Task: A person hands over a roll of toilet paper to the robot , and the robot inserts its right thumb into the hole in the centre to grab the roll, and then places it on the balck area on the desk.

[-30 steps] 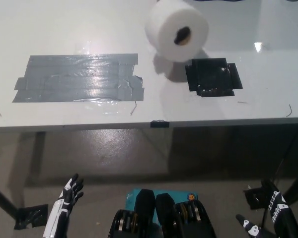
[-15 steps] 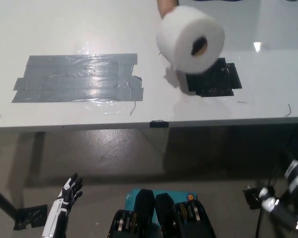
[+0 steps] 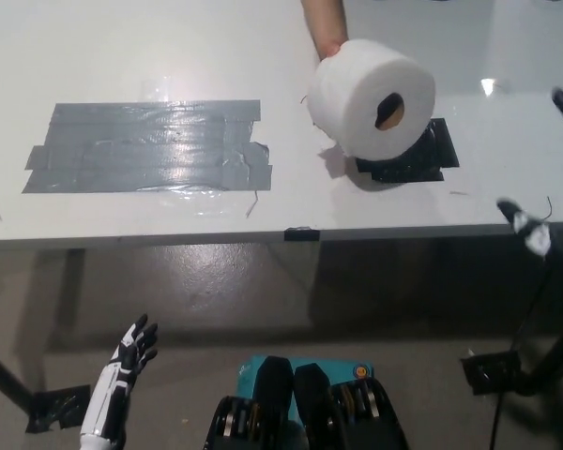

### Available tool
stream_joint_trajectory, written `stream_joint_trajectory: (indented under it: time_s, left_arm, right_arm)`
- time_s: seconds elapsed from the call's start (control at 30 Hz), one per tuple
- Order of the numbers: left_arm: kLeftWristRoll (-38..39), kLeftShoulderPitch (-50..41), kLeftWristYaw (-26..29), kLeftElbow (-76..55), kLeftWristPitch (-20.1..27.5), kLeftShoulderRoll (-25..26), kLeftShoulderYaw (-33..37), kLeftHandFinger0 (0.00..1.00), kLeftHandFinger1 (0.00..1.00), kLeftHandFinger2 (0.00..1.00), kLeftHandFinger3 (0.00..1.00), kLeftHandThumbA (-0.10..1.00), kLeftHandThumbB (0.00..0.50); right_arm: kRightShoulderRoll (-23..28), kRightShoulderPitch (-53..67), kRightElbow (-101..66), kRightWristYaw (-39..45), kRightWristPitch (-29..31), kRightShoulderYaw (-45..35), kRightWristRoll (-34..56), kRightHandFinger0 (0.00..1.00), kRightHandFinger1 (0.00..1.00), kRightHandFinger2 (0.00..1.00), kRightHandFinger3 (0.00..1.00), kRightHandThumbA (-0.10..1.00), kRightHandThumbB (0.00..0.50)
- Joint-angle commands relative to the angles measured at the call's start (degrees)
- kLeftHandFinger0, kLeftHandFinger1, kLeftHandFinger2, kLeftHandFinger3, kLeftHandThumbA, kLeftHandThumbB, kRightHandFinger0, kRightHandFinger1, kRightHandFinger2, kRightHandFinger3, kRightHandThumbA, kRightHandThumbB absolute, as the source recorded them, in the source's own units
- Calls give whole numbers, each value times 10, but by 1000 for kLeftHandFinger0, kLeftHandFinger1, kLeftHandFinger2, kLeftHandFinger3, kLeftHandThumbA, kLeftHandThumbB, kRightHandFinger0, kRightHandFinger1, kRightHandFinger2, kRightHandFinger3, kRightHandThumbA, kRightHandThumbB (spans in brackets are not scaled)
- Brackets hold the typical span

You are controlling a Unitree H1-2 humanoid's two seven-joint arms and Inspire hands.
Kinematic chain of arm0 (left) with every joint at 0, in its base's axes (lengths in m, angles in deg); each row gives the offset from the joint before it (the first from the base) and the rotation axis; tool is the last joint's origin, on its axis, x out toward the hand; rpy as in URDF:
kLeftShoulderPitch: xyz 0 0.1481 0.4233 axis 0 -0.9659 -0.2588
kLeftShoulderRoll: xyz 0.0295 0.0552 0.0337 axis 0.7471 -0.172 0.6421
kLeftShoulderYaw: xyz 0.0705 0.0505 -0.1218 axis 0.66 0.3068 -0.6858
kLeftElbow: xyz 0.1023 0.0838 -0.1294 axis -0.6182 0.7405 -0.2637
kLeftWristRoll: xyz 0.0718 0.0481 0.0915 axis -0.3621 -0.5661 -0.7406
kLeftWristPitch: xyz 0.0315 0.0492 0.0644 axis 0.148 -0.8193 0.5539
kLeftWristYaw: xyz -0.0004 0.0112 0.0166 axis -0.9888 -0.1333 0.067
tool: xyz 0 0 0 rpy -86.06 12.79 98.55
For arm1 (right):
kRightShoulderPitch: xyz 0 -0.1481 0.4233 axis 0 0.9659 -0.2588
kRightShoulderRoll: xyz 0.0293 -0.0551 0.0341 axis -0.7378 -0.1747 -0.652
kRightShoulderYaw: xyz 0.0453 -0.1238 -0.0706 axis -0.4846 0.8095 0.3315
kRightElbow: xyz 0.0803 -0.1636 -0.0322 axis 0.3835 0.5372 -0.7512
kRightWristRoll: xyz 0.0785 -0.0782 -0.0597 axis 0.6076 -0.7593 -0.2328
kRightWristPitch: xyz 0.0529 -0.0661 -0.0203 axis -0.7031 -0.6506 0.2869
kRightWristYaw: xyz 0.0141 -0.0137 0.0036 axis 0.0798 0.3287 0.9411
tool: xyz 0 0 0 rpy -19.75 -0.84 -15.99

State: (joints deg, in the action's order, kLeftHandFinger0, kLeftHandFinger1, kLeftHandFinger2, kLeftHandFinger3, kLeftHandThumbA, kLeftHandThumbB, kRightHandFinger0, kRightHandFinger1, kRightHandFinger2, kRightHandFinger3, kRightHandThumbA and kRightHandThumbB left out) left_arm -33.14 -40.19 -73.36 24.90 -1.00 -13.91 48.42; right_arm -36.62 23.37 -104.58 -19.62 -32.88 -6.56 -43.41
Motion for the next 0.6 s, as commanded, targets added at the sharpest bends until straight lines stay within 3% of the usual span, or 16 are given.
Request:
stream_joint_trajectory:
  time_s: [0.0,0.27,0.57]
  left_arm:
    - [-1,11,-4,-15,3,13,-2,1000,1000,1000,1000,1000,487]
    - [-1,17,-6,-9,3,16,1,1000,1000,1000,1000,1000,499]
    - [-8,15,-3,-7,5,14,5,1000,1000,1000,1000,1000,476]
  right_arm:
    - [42,-75,29,58,-81,35,-50,1000,1000,1000,1000,733,308]
    - [56,-200,174,75,-86,88,-68,1000,1000,1000,1000,719,378]
    - [46,-288,294,85,-88,131,-96,1000,1000,1000,1000,733,381]
